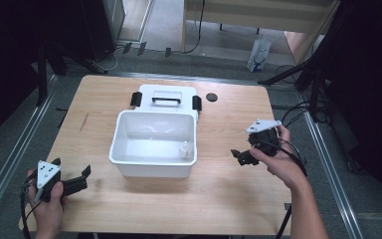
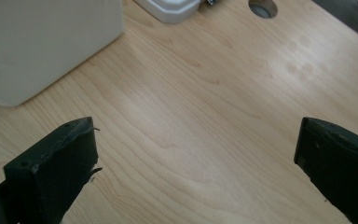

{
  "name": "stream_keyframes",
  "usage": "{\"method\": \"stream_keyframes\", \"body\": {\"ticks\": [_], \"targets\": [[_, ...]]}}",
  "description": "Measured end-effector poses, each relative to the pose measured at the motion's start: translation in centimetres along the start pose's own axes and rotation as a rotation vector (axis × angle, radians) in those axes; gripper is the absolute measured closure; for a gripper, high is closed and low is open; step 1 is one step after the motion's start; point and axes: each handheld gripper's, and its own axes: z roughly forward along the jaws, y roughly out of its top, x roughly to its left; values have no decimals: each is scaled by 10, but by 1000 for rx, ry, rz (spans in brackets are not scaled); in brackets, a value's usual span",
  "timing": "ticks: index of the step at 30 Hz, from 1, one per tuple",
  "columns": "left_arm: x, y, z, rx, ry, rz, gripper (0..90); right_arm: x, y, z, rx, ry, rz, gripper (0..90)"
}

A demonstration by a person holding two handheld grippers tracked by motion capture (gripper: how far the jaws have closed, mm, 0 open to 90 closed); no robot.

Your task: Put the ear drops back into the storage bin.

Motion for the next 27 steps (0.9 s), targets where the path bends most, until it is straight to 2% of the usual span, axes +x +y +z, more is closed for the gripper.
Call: {"method": "stream_keyframes", "body": {"ticks": [1,7,8,10,12,14,22,25,26,27], "targets": [[0,0,0,0,0,0,0,0,0,0,0,0,0,0],[0,0,0,0,0,1,0,-1,-42,5,-40,-19,94,0],[0,0,0,0,1,2,0,-1,-55,6,-57,-40,119,0],[0,0,0,0,1,2,0,-1,-60,7,-66,-46,133,0],[0,0,0,0,1,0,0,0,-78,8,-100,-67,182,0],[0,0,0,0,1,2,0,0,-84,8,-115,-81,194,0],[0,0,0,1,3,3,0,4,-130,8,-202,-114,329,0],[-1,0,0,-1,3,0,0,6,-144,6,-216,-133,359,0],[-1,0,0,-2,4,0,0,8,-154,3,-232,-138,383,0],[-1,0,0,-2,4,0,0,8,-154,3,-232,-138,383,0]]}}
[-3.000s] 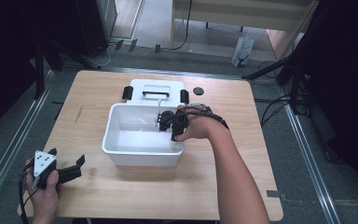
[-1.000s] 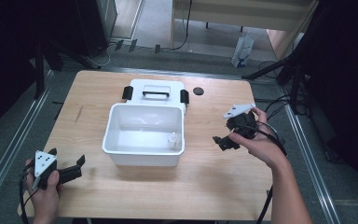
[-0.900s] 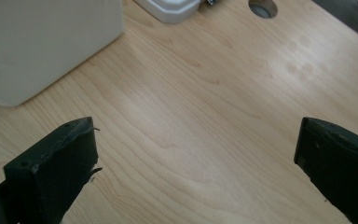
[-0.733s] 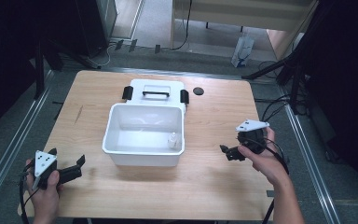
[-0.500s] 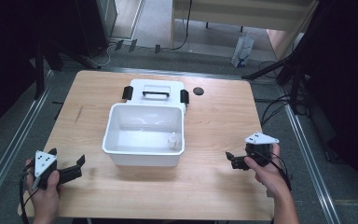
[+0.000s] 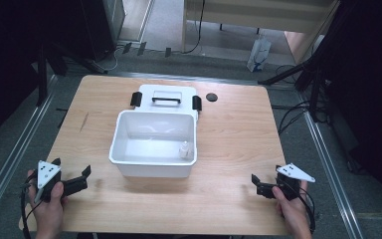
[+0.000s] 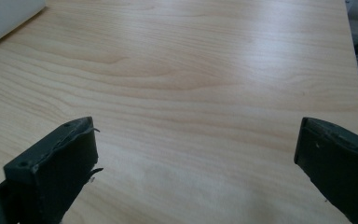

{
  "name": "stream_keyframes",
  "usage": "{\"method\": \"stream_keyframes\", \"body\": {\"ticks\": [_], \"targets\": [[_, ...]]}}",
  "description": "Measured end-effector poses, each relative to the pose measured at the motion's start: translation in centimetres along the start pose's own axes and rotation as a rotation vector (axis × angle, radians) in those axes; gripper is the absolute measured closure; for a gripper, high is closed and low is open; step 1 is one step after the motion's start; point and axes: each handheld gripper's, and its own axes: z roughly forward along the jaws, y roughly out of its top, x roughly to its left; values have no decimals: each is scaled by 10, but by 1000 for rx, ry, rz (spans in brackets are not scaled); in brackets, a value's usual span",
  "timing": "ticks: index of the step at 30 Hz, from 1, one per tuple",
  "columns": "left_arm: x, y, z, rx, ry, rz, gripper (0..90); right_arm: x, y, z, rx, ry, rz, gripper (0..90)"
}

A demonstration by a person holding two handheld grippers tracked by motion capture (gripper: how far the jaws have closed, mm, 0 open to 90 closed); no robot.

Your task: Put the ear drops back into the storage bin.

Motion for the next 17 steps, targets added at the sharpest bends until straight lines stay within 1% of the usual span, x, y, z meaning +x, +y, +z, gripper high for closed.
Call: {"method": "stream_keyframes", "body": {"ticks": [2,3,4,8,10,11,13,16,17], "targets": [[0,0,0,1,0,0,0,-1,-7,-5,-10,-4,18,0],[0,0,0,3,-1,-1,0,-2,-14,-11,-27,-9,36,0],[0,0,0,2,-1,-2,0,-2,-14,-11,-27,-9,36,0],[0,0,0,6,0,4,0,-3,-26,-21,-43,-24,51,0],[0,0,0,6,2,6,0,-4,-28,-24,-61,-28,59,0],[0,0,0,6,2,7,0,-3,-29,-25,-70,-29,71,0],[0,0,0,7,4,9,0,-3,-31,-26,-84,-33,73,0],[-1,0,0,8,4,10,0,-4,-31,-26,-89,-31,91,0],[-1,0,0,5,5,10,0,-7,-32,-27,-105,-29,124,0]]}}
